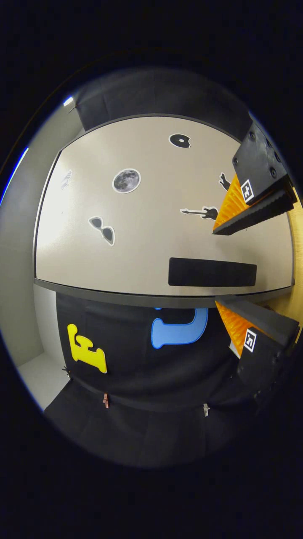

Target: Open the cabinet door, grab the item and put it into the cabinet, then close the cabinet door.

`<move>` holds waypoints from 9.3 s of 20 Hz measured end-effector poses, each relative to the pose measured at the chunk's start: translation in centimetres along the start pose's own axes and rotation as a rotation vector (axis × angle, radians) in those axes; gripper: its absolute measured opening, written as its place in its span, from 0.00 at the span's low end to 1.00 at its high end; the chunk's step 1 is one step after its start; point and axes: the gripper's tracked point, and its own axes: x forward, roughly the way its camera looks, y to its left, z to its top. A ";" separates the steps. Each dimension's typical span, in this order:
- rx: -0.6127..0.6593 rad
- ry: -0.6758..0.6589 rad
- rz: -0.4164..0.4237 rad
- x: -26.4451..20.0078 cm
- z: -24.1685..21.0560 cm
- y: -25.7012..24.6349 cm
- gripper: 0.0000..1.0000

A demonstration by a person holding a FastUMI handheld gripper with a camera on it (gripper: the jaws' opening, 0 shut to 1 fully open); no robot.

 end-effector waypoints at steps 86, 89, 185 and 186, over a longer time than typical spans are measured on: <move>0.090 0.089 0.213 -16.0 0.9 -18.9 0.14; 0.070 0.081 0.191 -16.9 1.2 -19.8 0.18; 0.077 0.319 0.027 22.3 -11.4 0.0 0.16; 0.086 0.330 0.035 22.7 -11.9 0.2 0.19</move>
